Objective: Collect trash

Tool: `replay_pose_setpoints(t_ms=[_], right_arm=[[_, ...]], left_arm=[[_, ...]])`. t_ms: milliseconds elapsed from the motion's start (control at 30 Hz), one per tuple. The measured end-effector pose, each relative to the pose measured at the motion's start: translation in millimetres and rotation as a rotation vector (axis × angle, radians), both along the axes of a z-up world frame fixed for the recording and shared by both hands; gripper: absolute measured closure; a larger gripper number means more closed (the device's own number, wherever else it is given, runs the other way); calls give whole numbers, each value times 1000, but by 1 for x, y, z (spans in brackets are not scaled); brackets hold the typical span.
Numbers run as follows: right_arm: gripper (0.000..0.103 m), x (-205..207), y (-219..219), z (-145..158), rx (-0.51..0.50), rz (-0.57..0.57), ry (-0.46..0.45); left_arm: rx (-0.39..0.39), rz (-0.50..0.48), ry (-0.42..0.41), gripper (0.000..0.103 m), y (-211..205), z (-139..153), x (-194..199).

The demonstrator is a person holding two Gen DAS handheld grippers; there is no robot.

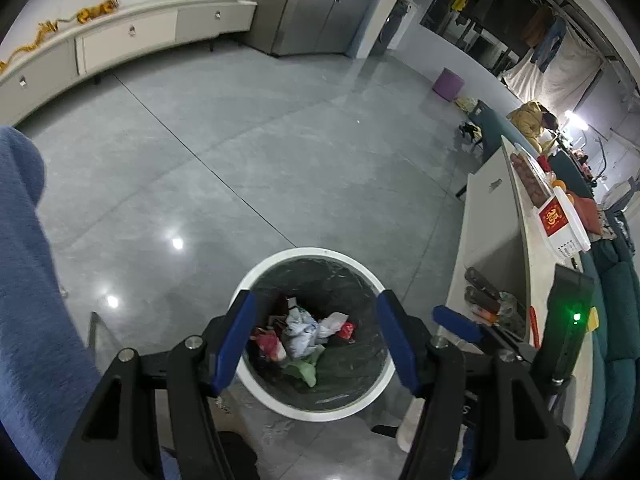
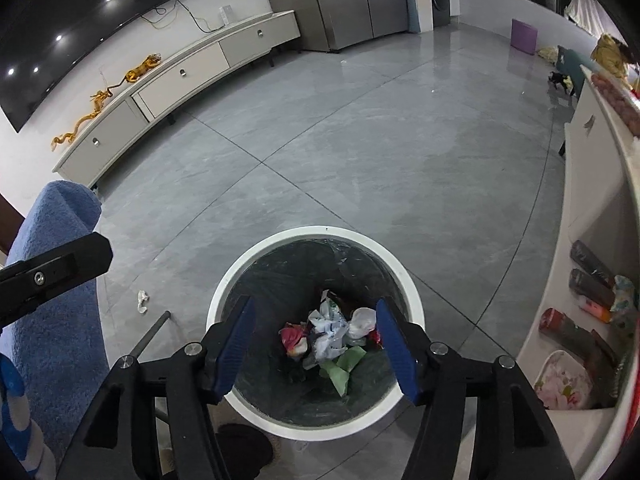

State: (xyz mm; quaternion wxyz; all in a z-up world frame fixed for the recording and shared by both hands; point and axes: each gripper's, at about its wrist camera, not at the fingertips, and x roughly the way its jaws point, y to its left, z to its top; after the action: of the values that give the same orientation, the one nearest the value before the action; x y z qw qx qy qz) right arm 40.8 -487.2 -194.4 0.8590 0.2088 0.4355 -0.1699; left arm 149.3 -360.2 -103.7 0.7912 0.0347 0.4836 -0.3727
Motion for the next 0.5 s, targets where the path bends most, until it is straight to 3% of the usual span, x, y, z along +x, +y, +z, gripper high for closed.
replay_pose_setpoints(t_ms=[500], right_arm=[[20, -48, 74, 84, -183, -48, -129]], left_arm=[[1, 261, -223, 40, 104, 68, -42]])
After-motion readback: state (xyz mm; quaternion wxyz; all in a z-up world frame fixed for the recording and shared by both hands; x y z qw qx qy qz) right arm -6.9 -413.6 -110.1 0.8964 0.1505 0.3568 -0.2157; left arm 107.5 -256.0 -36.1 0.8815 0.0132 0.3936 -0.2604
